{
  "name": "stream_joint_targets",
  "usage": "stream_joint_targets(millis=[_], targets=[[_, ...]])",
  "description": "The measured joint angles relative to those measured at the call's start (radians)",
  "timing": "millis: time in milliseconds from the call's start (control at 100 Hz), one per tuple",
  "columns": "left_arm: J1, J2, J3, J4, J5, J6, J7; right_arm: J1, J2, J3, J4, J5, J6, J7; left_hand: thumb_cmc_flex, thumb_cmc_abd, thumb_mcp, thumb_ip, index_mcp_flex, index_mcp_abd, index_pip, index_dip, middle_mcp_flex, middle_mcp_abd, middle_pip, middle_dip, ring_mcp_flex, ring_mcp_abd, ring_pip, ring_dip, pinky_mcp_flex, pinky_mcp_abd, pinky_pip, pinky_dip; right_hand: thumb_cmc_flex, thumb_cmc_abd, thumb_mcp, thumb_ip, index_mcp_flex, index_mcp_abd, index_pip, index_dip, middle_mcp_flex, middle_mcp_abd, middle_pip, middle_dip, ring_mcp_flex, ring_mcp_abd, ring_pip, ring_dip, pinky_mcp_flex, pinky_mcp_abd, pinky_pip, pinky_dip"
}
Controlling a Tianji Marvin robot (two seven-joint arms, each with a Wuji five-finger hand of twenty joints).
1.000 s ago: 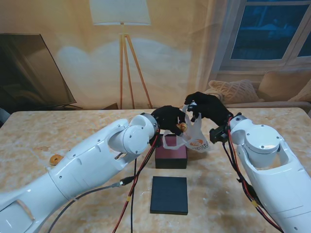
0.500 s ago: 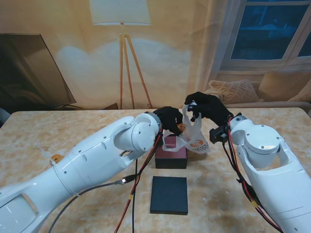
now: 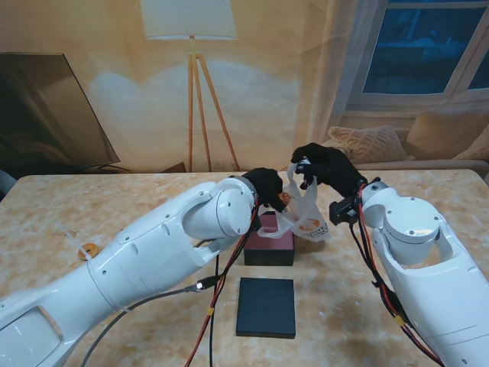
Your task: Pack mini donuts into a plastic bag, tie the opening and put the bag into the gift box
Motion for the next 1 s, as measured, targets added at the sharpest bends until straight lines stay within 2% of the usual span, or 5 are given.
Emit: stream_joint_targets(millis=[140,360,500,820,1000], targets=[[0.002,-0.007,0.004,-0.001,0.016,0.014,0.015,0.000,0.000,-0.003,0.000,-0.007,-0.007,-0.004,-0.003,-0.051,0.034,-0.001,-0.001,0.000,0.001,0.046,0.038,-0.010,-0.027,-0.073,0.061,-0.001,-0.001,-0.072,0.071,0.000,0.024,-0.018,0.000,0.000,0.000,0.000,0.000,0.000,0.000,0.000,0.000,0.000,0.000,0.000,0.000,0.000,0.000,0.000,0.000,0.000,0.000,0.000],[-0.009,-0.007,0.031,-0.013,0.043,0.072,0.003,0.000,-0.001,-0.003,0.000,-0.007,-0.007,-0.011,-0.037,-0.087,0.073,-0.013,-0.030,0.000,0.078,0.145,0.073,-0.023,-0.017,-0.153,0.113,-0.004,0.004,-0.113,0.138,0.000,0.058,-0.029,0.000,0.000,0.000,0.000,0.000,0.000,0.000,0.000,0.000,0.000,0.000,-0.001,0.000,0.000,0.000,0.000,-0.001,0.000,0.000,0.000],[-0.024,-0.008,0.036,-0.020,0.014,0.126,-0.013,0.001,-0.001,-0.010,0.002,-0.032,-0.026,-0.018,-0.039,-0.087,0.077,-0.013,-0.030,0.000,0.078,0.145,0.073,-0.023,-0.016,-0.182,0.113,-0.004,0.004,-0.124,0.143,0.000,0.063,-0.035,0.000,0.000,0.000,0.000,-0.001,0.000,0.000,0.000,0.000,0.000,0.003,-0.007,0.000,0.000,0.000,0.000,-0.001,0.000,0.000,0.000],[-0.018,-0.015,0.015,-0.033,-0.012,0.159,0.000,0.004,-0.001,-0.018,0.015,-0.057,-0.057,-0.026,-0.041,-0.073,0.078,-0.013,-0.030,0.030,0.038,0.117,0.073,-0.022,-0.017,-0.238,0.113,-0.004,0.000,-0.151,0.143,0.000,0.063,-0.048,0.000,0.000,0.000,0.000,-0.011,0.000,0.000,0.000,0.000,0.000,0.007,-0.013,0.000,0.000,0.000,0.000,-0.002,0.000,0.000,0.000],[-0.007,-0.017,-0.007,-0.041,-0.059,0.159,0.006,0.001,-0.002,-0.016,0.012,-0.047,-0.052,-0.032,-0.040,-0.073,0.078,-0.013,0.002,0.009,0.017,0.053,0.073,-0.021,-0.013,-0.244,0.109,-0.003,0.001,-0.156,0.117,0.000,0.071,-0.056,0.000,0.000,0.000,0.000,-0.011,0.000,0.000,0.000,0.000,0.000,0.007,-0.013,0.000,0.000,0.000,0.000,-0.008,0.000,0.000,0.000]])
